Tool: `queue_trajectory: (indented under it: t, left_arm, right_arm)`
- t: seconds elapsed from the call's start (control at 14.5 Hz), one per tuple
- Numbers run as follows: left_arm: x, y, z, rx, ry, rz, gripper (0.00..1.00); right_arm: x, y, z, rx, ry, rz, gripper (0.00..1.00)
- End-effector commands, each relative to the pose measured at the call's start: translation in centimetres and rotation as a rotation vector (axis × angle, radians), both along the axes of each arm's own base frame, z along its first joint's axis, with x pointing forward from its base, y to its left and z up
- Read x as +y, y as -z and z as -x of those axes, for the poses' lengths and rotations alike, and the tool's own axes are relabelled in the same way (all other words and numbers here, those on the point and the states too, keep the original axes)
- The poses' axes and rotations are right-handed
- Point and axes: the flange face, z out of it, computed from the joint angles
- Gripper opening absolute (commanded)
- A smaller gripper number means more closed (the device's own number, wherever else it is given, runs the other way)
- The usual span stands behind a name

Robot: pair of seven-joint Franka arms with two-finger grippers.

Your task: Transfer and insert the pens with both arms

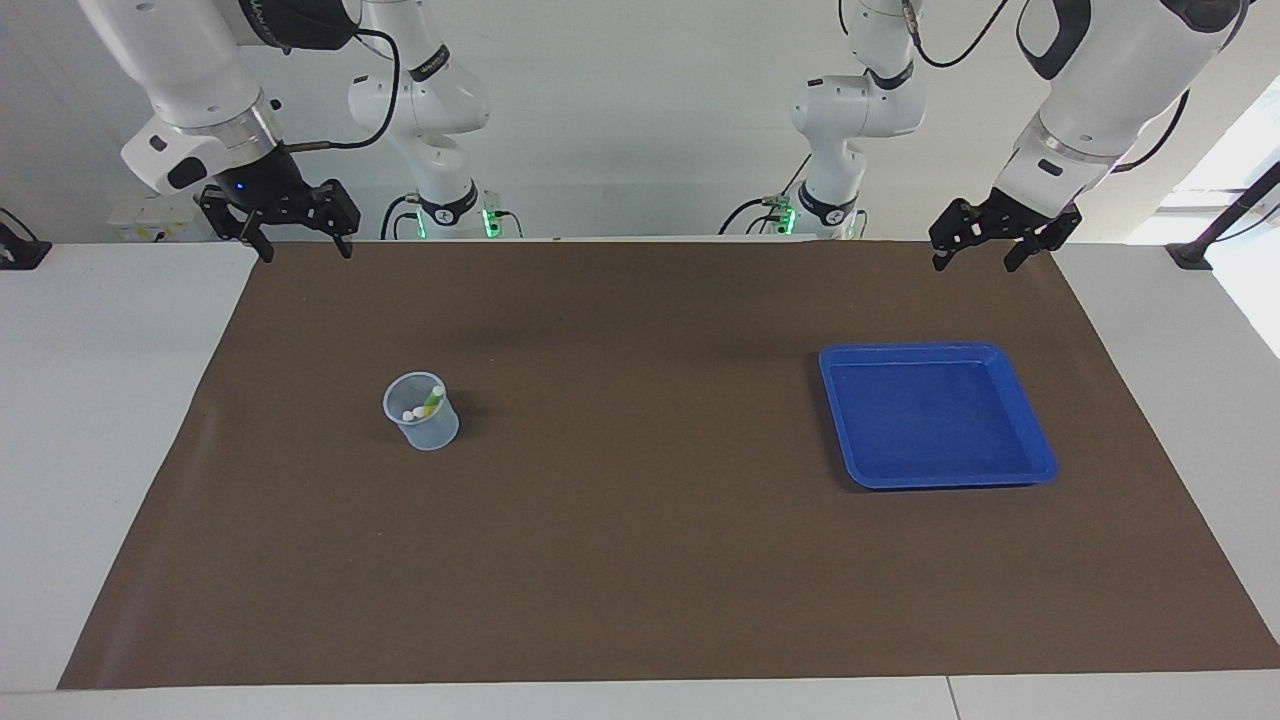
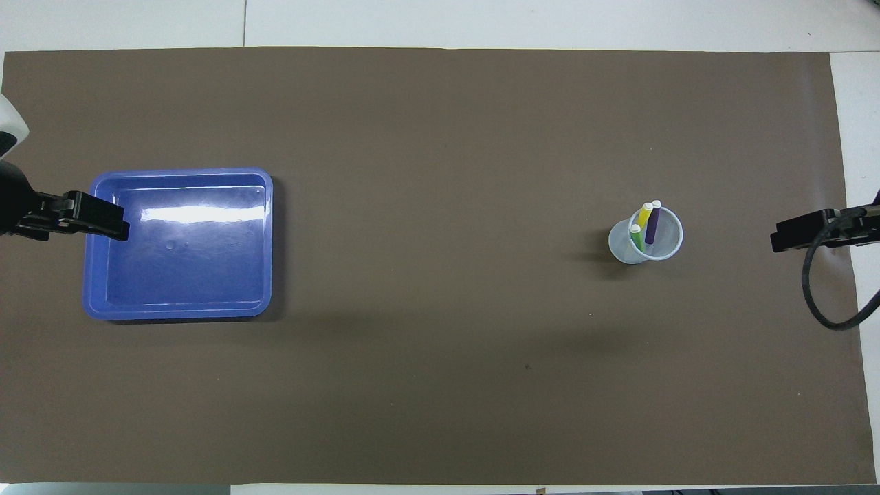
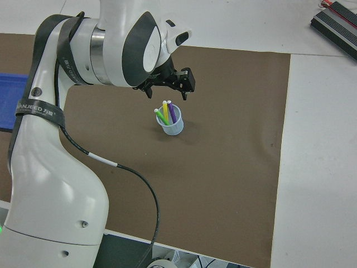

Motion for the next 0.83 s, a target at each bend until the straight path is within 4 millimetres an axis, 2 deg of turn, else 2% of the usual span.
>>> queue_trajectory:
  t: [0.0, 0.76]
  left_arm:
    - [0.41, -0.53, 0.39, -0.001, 0.006, 0.01, 1.0]
    - [0.28, -0.56, 0.69, 0.002, 0.009, 0.009, 1.0]
  right_arm:
    - [0.69, 0.11, 0.23, -0.002, 0.013, -0.049, 1.0]
    - [1.05, -0.13, 0.16, -0.011, -0.005, -0.035, 1.0]
